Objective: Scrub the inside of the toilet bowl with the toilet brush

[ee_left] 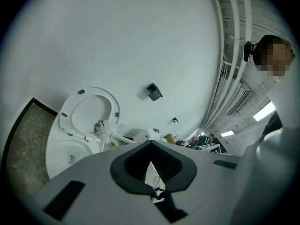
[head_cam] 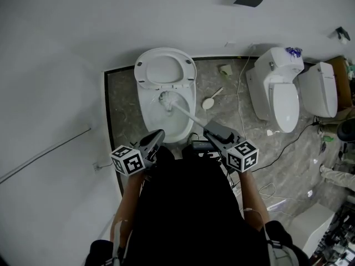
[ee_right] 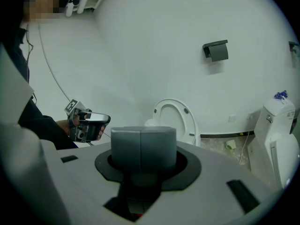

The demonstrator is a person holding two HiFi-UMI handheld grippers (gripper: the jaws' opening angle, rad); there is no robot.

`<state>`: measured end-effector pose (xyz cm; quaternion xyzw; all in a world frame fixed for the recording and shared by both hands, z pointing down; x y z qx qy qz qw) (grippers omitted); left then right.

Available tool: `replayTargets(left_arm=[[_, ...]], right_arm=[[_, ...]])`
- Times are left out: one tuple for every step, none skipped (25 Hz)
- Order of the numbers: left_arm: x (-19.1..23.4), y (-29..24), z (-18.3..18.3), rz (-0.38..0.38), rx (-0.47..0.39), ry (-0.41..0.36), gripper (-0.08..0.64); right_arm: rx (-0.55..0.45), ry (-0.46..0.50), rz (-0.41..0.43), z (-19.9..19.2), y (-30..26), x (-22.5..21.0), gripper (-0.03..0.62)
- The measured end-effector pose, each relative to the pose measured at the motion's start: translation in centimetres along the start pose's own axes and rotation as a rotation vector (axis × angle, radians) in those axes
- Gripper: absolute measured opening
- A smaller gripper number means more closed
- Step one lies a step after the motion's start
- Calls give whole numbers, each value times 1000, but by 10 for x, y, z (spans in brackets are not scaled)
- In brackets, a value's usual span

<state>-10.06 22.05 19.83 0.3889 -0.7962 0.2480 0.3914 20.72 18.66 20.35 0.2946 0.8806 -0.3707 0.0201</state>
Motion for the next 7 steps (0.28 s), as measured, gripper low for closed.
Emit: replayTargets(left_arm=[[0,0,0,0,-2,-1,11],[-1,0,0,1,-4,-2,11],[-1,0,0,0,-6,-2,11],[-2,0,0,0,-8,-2,11],[-2,0,-1,-1,-10,-3,11],[-3,0,-2,-1,-10,-4,11],[-4,1,-2,-1,-11,-5,11]], right_arm=[[0,1,1,1,0,0,160],[-1,2,3,1,1,0,160],[-2,2,4,2,1,-1,160],[-4,4,6,2,2,-1,160],[-6,5,8,3,2,0,160],[-8,6,9,3,2,1,160],[-10,7,11,3,3,1,160]])
Point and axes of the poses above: the fingertips, and each gripper's own axes: y backward along the fingers, x to its left, z out of its top, the point moved 9 cm from there along y, backward along the fingers, and after that the axes turned 14 degrees about -z, right-handed, at the moved point
